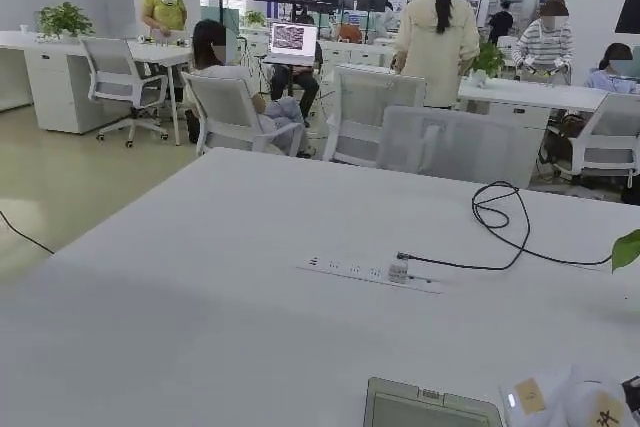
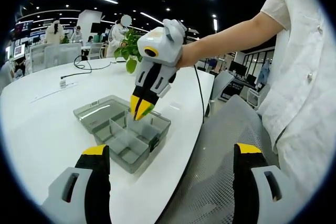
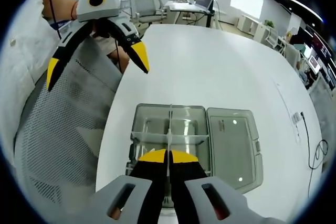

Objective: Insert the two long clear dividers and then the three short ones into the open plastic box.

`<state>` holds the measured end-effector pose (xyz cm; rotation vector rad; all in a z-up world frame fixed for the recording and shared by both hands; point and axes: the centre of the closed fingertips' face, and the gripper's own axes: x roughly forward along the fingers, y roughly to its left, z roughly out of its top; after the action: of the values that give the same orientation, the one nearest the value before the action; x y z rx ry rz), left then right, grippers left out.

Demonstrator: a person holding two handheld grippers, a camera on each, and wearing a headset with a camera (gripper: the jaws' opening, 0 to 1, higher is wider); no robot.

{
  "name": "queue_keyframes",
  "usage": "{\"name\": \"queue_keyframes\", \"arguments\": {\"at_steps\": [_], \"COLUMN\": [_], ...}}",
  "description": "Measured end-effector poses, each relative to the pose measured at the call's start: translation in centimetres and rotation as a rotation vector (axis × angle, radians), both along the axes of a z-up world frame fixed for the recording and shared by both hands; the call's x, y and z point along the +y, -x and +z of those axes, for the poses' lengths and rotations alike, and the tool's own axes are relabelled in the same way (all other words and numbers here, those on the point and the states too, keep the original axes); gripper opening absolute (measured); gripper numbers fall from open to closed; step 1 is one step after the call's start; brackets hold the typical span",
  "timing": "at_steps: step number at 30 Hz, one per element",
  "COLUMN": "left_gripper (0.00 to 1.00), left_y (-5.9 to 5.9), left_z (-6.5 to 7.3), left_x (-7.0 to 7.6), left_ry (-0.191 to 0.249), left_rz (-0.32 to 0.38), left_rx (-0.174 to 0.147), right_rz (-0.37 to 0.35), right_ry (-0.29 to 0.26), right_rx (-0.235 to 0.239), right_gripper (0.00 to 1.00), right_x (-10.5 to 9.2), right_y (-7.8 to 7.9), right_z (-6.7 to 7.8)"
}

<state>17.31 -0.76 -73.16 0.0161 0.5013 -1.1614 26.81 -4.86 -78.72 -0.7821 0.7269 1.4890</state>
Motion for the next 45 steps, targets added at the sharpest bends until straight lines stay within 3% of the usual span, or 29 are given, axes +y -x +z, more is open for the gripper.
{"name": "queue_keyframes", "arguments": {"at_steps": [9,18,33,45], "left_gripper": [1.00,1.00,1.00,1.00], "left_y": [0.0,0.0,0.1,-0.1], "left_z": [-0.1,-0.3,-0.2,-0.3], "left_x": [0.1,0.2,0.4,1.0], "left_ry": [0.002,0.004,0.003,-0.005], "left_rz": [0.006,0.011,0.017,0.033], "left_rx": [0.001,0.005,0.005,0.001], "right_rz": [0.025,0.032,-0.005,-0.043], "right_ry": [0.112,0.141,0.127,0.049], "right_rx": [-0.010,-0.011,0.012,0.022], "right_gripper": [0.03,0.02,0.05,0.19], "right_x": [0.0,-0.2,-0.1,-1.0], "right_y": [0.1,0.0,0.0,0.1], "right_z": [-2.8,-3.3,-3.5,-1.0]}}
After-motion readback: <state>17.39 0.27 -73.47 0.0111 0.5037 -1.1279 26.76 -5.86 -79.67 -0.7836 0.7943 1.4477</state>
